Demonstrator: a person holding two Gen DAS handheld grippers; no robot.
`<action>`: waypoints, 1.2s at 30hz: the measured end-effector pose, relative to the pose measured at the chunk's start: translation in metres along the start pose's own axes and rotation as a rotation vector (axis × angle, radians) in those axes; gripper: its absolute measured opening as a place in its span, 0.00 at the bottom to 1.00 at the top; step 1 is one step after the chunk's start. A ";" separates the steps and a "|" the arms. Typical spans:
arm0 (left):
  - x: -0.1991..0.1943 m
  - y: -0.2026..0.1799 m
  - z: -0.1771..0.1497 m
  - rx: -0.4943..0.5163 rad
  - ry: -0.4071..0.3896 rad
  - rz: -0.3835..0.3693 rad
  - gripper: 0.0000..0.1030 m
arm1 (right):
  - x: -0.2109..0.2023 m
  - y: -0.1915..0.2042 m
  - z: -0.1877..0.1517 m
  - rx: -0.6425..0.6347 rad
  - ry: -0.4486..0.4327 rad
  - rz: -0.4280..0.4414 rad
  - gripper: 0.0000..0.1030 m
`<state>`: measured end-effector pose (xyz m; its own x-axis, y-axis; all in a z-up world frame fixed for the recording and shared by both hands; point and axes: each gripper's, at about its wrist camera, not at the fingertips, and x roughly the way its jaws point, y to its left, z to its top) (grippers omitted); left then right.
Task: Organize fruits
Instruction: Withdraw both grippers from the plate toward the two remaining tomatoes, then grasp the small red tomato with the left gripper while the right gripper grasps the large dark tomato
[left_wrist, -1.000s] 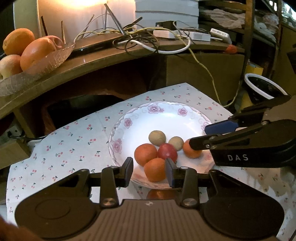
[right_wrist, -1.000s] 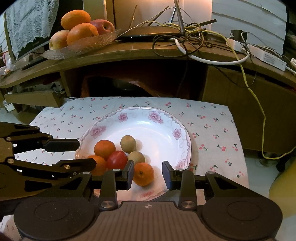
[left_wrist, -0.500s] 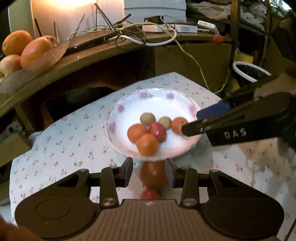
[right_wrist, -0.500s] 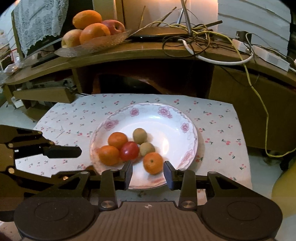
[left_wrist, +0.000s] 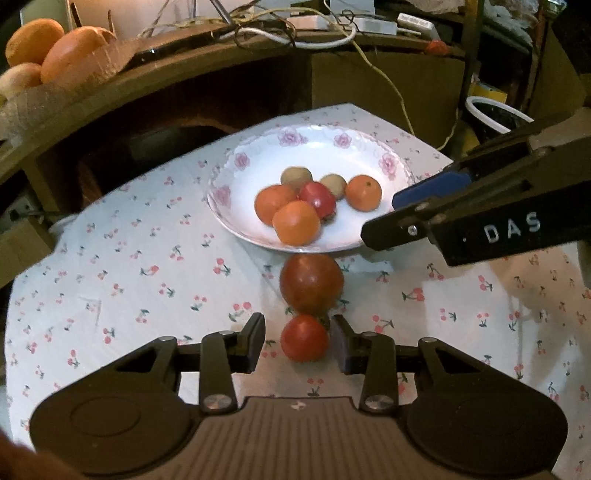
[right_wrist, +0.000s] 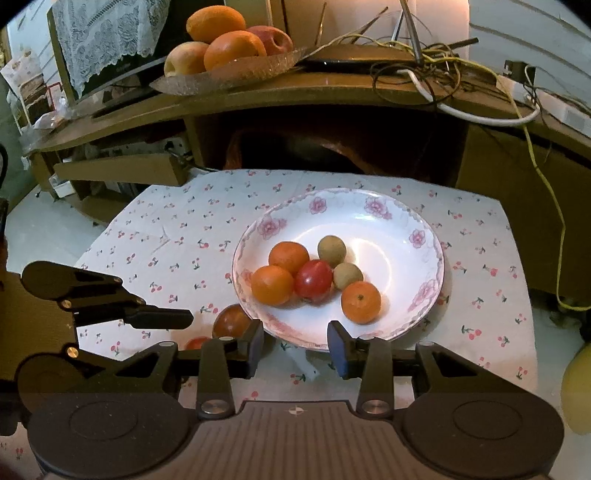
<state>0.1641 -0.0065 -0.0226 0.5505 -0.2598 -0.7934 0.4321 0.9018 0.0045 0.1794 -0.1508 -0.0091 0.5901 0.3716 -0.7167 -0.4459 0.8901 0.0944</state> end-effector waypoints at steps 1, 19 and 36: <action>0.002 -0.001 -0.001 0.003 0.006 -0.003 0.43 | 0.000 -0.001 0.000 0.008 0.004 0.002 0.38; -0.011 0.015 -0.021 -0.028 0.001 -0.016 0.33 | 0.008 0.017 -0.011 0.096 0.050 0.072 0.44; -0.017 0.023 -0.031 -0.033 -0.004 -0.046 0.33 | 0.053 0.034 -0.007 0.151 0.033 0.020 0.41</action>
<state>0.1432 0.0296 -0.0278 0.5331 -0.3024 -0.7901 0.4330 0.8999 -0.0523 0.1911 -0.1025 -0.0484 0.5585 0.3830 -0.7358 -0.3498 0.9130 0.2098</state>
